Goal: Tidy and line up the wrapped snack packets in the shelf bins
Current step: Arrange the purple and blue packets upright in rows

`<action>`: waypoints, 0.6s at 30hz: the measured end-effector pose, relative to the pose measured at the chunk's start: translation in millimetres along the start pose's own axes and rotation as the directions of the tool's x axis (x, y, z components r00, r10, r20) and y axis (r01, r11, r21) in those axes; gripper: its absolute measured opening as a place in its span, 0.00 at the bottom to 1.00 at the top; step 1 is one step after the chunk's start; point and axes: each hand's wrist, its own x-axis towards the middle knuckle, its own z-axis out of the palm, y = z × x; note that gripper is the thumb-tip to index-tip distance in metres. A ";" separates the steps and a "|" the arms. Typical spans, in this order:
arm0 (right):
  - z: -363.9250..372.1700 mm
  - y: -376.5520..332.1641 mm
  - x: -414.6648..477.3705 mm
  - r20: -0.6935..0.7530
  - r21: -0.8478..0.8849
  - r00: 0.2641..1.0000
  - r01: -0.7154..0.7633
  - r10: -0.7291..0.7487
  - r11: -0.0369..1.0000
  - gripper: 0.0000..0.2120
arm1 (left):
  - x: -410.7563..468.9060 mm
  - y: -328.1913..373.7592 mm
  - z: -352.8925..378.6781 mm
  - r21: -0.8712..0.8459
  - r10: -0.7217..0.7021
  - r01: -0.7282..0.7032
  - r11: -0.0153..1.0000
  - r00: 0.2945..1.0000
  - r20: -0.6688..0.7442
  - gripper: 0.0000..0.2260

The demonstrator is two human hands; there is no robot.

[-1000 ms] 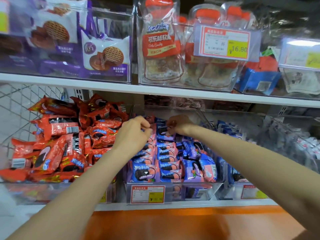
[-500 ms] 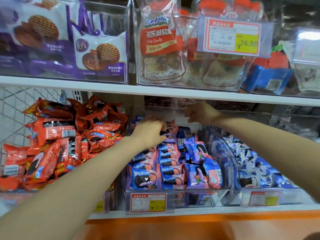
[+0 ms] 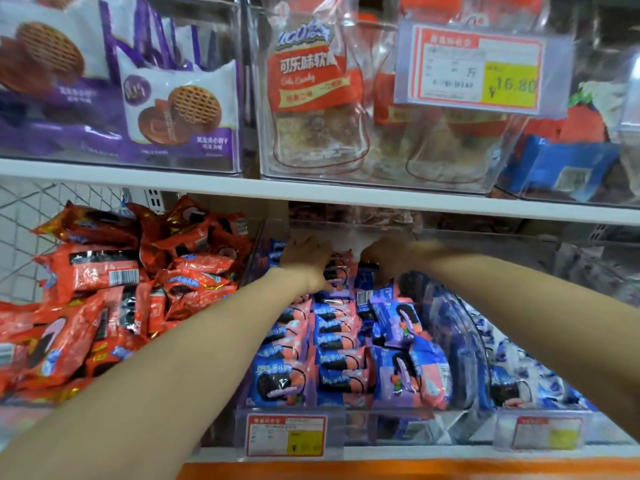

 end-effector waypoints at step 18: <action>9.8 -31.0 -137.5 -0.253 0.965 0.962 0.258 0.105 -0.038 0.13 | -58.3 24.5 -23.1 -0.976 0.017 0.140 0.164 0.989 0.145 0.17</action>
